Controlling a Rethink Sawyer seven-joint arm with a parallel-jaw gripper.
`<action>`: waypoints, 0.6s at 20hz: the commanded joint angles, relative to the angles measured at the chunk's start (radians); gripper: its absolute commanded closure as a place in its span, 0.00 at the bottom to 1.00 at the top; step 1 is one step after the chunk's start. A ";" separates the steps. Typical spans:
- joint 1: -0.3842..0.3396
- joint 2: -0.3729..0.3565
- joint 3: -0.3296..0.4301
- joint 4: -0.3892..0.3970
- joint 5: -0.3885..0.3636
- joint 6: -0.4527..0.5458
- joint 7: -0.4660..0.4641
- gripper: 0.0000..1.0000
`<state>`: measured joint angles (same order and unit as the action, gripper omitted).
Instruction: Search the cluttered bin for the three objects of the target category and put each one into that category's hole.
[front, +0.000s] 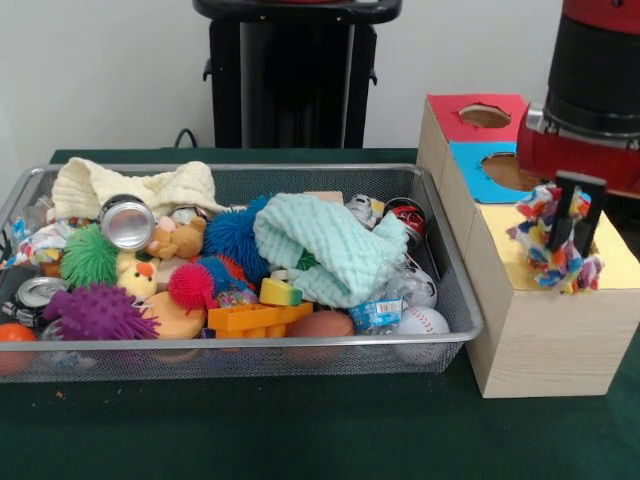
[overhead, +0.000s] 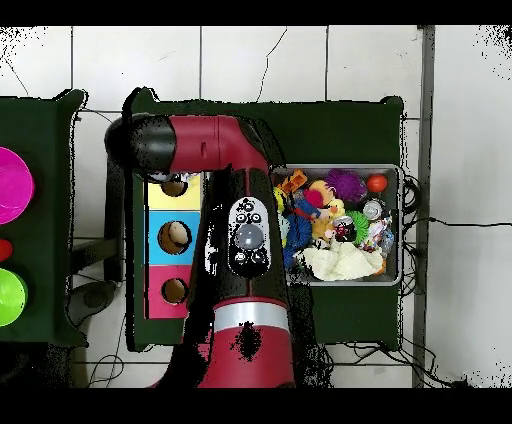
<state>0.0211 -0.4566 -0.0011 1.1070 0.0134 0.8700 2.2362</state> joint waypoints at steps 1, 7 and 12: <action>0.001 0.110 -0.015 0.071 0.092 -0.007 0.341 1.00; -0.003 0.114 -0.011 0.091 0.174 0.160 0.339 1.00; -0.001 0.096 -0.021 0.089 0.192 0.258 0.304 1.00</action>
<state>0.0304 -0.4050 -0.0280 1.1067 0.1603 0.9044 2.3040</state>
